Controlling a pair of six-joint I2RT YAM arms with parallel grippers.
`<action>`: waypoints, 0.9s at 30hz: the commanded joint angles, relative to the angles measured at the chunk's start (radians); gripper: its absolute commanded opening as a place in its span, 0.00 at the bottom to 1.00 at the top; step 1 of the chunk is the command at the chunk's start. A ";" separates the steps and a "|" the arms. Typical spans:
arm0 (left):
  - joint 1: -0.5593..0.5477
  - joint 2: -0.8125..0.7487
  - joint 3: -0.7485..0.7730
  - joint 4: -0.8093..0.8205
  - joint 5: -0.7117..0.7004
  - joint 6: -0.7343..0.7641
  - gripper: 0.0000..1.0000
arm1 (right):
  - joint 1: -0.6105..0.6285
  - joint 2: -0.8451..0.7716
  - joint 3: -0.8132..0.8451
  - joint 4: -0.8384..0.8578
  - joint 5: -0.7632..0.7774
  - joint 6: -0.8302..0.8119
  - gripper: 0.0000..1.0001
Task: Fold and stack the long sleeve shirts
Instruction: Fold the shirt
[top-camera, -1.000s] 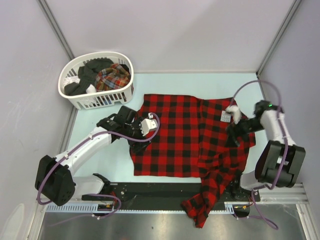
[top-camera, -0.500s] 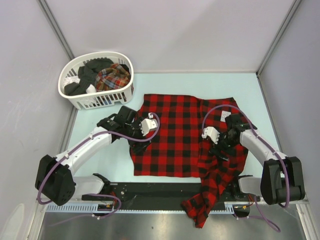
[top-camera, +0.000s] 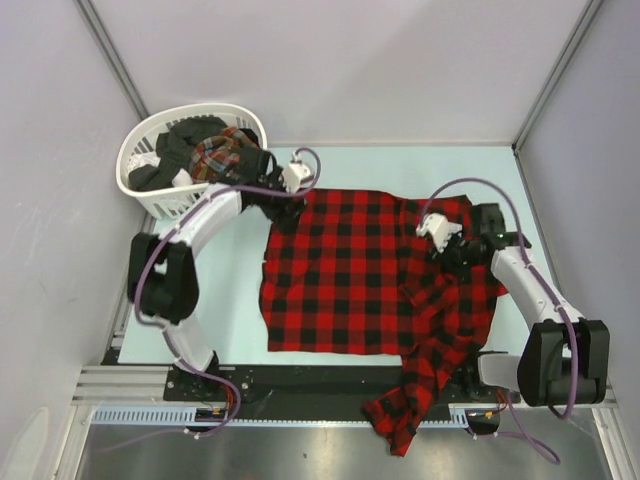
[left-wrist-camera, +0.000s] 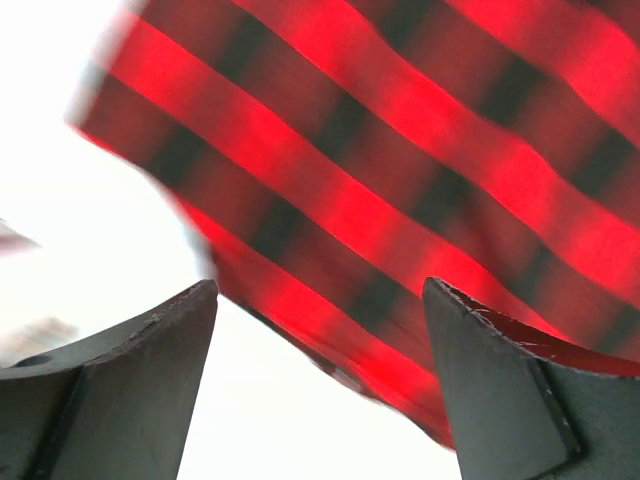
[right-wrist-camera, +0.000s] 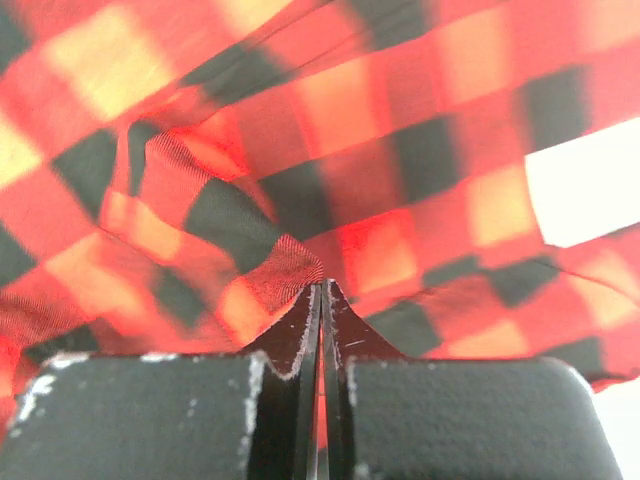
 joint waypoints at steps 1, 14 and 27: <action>0.010 0.227 0.301 0.066 -0.026 -0.020 0.84 | -0.138 -0.001 0.129 0.081 -0.145 0.121 0.00; 0.019 0.642 0.761 0.076 -0.103 0.118 0.59 | -0.295 0.134 0.280 0.143 -0.326 0.374 0.00; 0.060 0.764 0.787 0.027 -0.092 0.164 0.48 | -0.359 0.180 0.352 0.229 -0.372 0.520 0.00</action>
